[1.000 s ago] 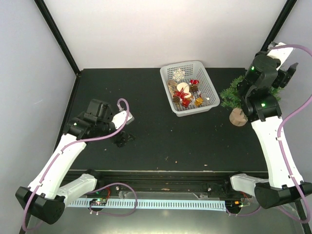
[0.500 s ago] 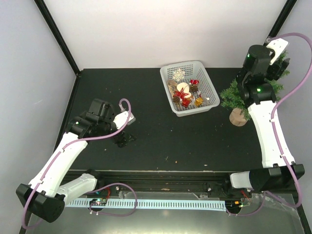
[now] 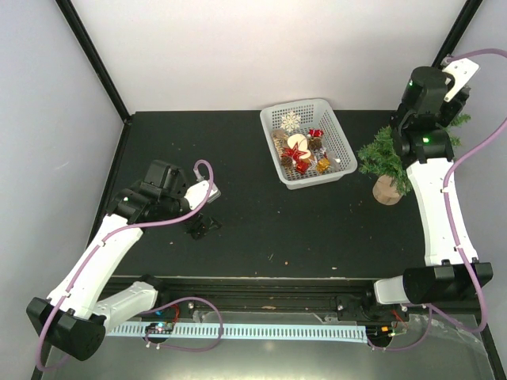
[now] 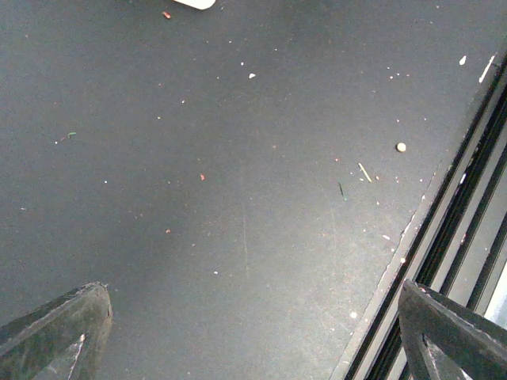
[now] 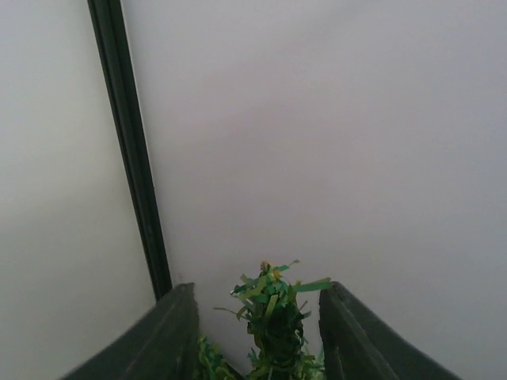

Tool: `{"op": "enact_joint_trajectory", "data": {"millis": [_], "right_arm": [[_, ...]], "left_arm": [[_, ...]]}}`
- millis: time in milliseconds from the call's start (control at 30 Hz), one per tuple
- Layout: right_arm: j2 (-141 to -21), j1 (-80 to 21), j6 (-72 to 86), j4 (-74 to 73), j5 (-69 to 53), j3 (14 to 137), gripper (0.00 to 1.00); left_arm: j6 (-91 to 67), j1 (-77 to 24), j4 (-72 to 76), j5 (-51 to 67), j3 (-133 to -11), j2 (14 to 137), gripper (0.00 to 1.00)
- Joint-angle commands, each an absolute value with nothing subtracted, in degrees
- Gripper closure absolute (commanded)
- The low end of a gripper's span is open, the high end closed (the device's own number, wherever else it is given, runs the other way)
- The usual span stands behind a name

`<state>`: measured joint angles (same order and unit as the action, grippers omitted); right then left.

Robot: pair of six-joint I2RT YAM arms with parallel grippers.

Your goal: Decorate the small christmas tree

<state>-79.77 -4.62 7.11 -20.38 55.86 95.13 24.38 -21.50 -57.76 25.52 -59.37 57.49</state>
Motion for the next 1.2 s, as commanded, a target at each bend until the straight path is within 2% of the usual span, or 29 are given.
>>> {"op": "enact_joint_trajectory", "data": {"millis": [0, 333, 867, 1167], "right_arm": [[-79.72, -4.18, 8.67, -21.44, 55.15, 96.3, 0.62], [-79.31, -4.08, 6.12, -19.58, 56.2, 96.51, 0.98], [-77.23, -5.17, 4.5, -21.89, 53.63, 102.03, 0.99], [-79.65, -16.97, -5.4, -21.86, 56.64, 112.86, 0.99]], "left_arm": [[23.65, -21.84, -57.4, 25.71, -59.88, 57.51, 0.01], [23.37, -21.91, -56.85, 26.02, -59.15, 57.37, 0.01], [23.2, -22.24, -56.89, 26.08, -59.24, 56.88, 0.01], [22.87, -22.19, -56.16, 24.83, -59.91, 57.12, 0.01]]}}
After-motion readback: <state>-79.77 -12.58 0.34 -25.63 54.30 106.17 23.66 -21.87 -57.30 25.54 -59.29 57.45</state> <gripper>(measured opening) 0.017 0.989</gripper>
